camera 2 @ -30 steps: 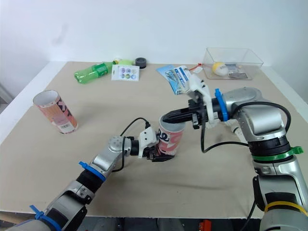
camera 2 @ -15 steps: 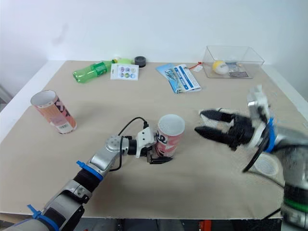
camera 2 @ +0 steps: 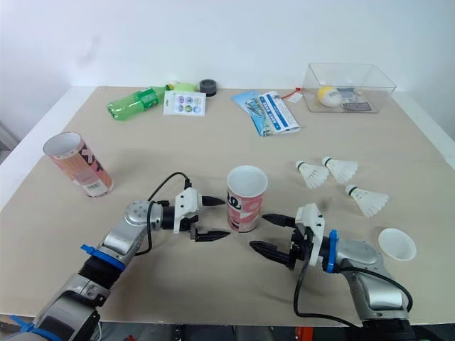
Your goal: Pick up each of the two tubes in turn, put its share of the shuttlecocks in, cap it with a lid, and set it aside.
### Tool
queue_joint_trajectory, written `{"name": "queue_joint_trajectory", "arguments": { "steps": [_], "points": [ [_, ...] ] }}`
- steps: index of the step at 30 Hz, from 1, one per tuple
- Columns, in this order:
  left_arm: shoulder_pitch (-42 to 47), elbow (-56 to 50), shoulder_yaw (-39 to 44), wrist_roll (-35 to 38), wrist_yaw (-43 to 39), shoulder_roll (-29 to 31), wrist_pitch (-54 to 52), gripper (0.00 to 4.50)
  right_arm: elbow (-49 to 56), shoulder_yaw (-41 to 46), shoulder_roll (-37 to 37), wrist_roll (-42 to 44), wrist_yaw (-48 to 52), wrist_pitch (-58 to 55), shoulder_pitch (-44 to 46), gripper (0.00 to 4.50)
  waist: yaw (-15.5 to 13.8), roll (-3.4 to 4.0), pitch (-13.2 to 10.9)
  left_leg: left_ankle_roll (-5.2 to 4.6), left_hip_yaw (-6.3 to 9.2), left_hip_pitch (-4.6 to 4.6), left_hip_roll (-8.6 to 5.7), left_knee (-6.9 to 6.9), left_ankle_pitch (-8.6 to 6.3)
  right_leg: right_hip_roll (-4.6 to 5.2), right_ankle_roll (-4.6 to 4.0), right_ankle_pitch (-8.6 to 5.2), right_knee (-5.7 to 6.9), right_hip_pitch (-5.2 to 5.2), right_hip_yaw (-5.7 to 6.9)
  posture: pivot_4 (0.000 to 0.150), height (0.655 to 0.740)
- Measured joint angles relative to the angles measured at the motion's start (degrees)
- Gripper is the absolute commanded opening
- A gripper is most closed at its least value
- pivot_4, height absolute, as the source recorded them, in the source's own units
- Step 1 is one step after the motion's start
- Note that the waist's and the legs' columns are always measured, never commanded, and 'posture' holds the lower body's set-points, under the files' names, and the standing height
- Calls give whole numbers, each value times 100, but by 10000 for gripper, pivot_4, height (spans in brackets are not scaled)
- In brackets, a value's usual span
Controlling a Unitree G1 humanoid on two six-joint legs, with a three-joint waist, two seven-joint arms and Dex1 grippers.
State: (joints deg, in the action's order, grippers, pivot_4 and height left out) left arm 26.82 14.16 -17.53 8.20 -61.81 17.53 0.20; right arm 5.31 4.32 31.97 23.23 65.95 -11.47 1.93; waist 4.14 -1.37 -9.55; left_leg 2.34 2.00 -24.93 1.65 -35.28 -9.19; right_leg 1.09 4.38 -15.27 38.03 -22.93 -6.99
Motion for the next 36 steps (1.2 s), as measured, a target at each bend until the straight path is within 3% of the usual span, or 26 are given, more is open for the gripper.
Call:
{"name": "queue_joint_trajectory", "arguments": {
  "steps": [11,36],
  "points": [
    [-884,-1515,277,606,-110,586,-579,44497,-963,-428,-344,-380,-110,962,691,45000,6,-5,-17,0,5,-1,4,-4,0,-1,-4,3,1,1,4,1500,7400],
    [-1289,-2133,440,864,167,835,-908,44497,-1875,-1046,-1138,-753,-227,1602,1504,45000,35,-11,-18,0,-10,37,29,-5,1,-14,-31,23,7,18,5,1500,7400]
  ]
}}
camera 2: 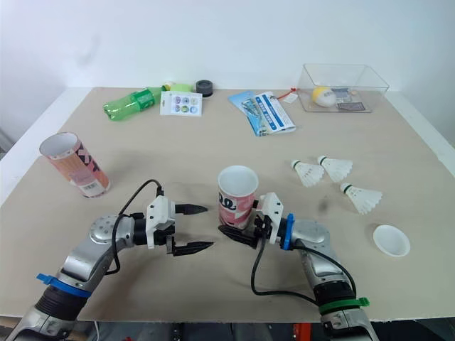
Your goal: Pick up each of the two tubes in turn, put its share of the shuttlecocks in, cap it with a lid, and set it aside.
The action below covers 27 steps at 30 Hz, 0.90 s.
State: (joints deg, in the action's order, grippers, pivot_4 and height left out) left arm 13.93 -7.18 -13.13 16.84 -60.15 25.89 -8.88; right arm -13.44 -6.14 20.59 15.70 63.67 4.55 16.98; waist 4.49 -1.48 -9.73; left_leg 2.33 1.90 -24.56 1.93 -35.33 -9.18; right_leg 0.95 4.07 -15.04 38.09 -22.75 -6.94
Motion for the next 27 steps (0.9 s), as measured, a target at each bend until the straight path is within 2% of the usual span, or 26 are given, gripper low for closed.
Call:
{"name": "queue_joint_trajectory", "arguments": {
  "steps": [5,8,20,25,27],
  "points": [
    [-76,-123,128,246,123,-59,-140,44497,-103,-69,-49,-46,26,76,92,45000,0,0,0,0,-3,4,9,0,0,-6,-3,1,0,4,0,1500,7400],
    [-123,-240,173,353,145,-54,-270,45000,-129,-72,-56,-45,60,112,99,36965,0,0,0,0,-3,5,14,0,0,-11,-4,0,0,4,0,1500,7400],
    [-174,-289,127,322,219,-29,-270,45000,18,-62,-62,-39,-79,112,2,36965,-3,0,0,1,-4,5,15,1,-1,-13,-8,0,0,3,-2,1500,7400],
    [48,-266,-22,269,92,-62,-201,45000,670,158,-15,167,-459,-315,-414,36965,-38,5,-6,1,0,-18,7,1,0,-11,0,-6,0,-13,-5,1500,7400],
    [211,-209,-89,270,1,-103,-192,45000,1257,526,99,454,-841,-711,-661,36965,-58,19,-14,1,3,-38,-5,-2,0,-6,12,-8,0,-28,-12,1500,7400]
  ]
}}
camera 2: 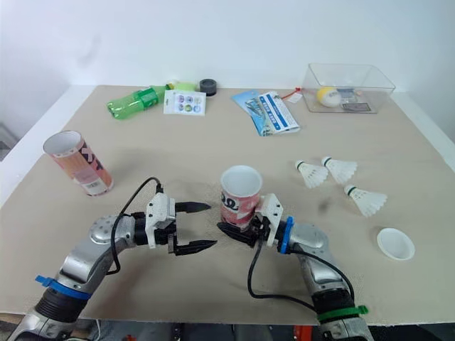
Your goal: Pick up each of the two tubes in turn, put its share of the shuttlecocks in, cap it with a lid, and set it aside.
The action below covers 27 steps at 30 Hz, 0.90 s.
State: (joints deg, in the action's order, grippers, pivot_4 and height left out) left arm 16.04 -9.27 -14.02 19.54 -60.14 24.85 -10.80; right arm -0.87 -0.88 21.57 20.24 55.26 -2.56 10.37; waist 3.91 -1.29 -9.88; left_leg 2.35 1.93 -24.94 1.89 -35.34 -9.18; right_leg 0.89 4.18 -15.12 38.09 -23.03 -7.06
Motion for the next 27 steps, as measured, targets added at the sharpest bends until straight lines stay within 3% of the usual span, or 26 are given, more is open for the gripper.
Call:
{"name": "queue_joint_trajectory", "arguments": {
  "steps": [5,12,21,27],
  "points": [
    [282,172,-159,6,-296,-79,51,45000,1357,1214,344,595,-973,-517,-110,36965,-31,0,-1,1,3,-14,-5,1,0,2,36,9,-1,-10,0,1500,7400],
    [776,490,-264,57,-815,-114,84,45000,1720,2884,450,690,-2324,-552,-550,36965,-123,2,-2,0,6,-18,-16,1,0,9,41,3,-2,-8,-1,1500,7400],
    [1208,760,-328,62,-1187,-127,87,45000,292,4686,712,-71,-3806,67,-1210,36965,-95,23,1,-3,-9,-10,-22,0,1,16,23,-7,-1,-8,-12,1500,7400],
    [1208,760,-328,62,-1188,-110,62,45000,-522,4895,690,-188,-4396,173,-1239,36965,-94,28,2,-12,-12,-8,-23,-5,7,18,22,2,-1,-3,-16,1500,7400]
  ]
}}
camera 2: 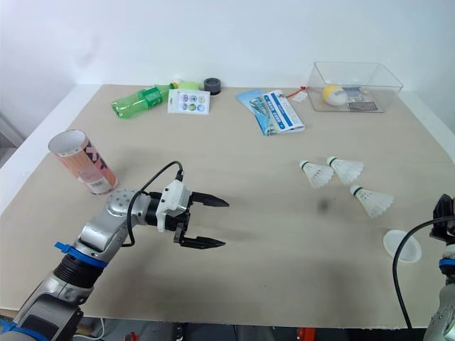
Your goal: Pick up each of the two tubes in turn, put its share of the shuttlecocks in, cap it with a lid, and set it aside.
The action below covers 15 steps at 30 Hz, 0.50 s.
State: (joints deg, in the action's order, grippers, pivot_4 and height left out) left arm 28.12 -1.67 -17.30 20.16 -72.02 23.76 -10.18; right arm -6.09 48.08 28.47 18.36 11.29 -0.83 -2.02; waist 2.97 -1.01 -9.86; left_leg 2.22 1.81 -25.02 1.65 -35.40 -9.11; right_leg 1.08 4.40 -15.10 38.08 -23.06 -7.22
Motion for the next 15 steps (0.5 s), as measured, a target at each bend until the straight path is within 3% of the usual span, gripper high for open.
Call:
{"name": "queue_joint_trajectory", "arguments": {
  "steps": [7,14,15],
  "points": [
    [-15,-165,0,2,71,26,-128,45000,-1054,-97,-185,-73,-619,37,161,36965,5,28,4,-2,-5,0,-2,1,1,0,1,1,0,0,-7,1500,7400],
    [-52,-237,0,4,151,28,-161,45000,-1461,-165,-109,-49,-646,175,414,36965,14,32,6,-5,-5,3,-3,-1,3,0,3,3,0,4,-8,1500,7400],
    [-52,-238,-1,4,159,27,-163,45000,-1584,-165,-50,-31,-642,190,482,43943,16,32,6,-5,-7,3,-4,-3,3,1,5,4,-1,5,-10,1500,7400]
  ]
}}
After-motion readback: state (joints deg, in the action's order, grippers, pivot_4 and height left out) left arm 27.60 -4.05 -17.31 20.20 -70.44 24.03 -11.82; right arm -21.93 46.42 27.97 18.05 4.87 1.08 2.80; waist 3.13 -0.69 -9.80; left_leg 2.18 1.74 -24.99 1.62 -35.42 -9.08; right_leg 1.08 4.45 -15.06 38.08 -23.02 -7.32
